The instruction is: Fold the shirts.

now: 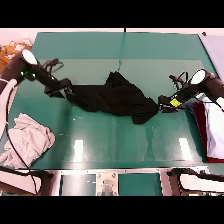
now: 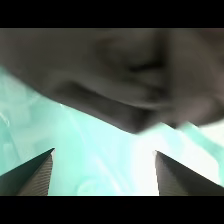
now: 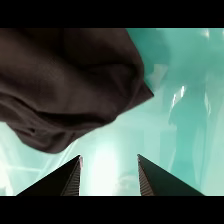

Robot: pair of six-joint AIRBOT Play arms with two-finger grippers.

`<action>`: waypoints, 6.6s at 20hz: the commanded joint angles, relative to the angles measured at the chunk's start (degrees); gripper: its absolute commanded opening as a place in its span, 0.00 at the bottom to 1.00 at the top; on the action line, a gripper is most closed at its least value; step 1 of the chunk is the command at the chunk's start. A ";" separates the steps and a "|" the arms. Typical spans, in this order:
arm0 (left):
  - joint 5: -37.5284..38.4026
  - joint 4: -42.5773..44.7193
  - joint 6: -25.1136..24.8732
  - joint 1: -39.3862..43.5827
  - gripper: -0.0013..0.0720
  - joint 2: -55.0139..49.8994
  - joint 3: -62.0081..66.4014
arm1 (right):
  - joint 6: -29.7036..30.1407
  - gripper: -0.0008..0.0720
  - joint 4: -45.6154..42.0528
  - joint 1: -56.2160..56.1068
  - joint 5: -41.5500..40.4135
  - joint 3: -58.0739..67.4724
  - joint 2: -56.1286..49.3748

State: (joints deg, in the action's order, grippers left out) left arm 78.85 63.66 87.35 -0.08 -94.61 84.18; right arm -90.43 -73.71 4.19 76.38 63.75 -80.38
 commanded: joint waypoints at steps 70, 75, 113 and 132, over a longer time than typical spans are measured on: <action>-5.92 -16.63 -12.20 -3.04 0.99 -10.03 14.27 | 10.32 0.41 18.53 7.08 3.37 43.47 -26.34; 10.45 -15.56 -10.45 -12.04 0.24 -10.03 17.51 | 11.61 0.36 18.56 18.27 7.41 21.03 -14.73; -21.22 -15.65 -25.92 -5.25 0.73 5.49 -30.93 | 24.94 0.04 27.21 28.98 -10.95 -12.13 0.72; -19.52 -10.54 -25.49 -4.39 0.58 3.82 -29.83 | 24.94 0.04 27.26 28.98 -11.39 -12.13 0.63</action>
State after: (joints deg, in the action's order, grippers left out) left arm 63.66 54.78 62.41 -6.11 -89.52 55.64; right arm -65.49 -46.48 33.21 64.95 51.55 -79.70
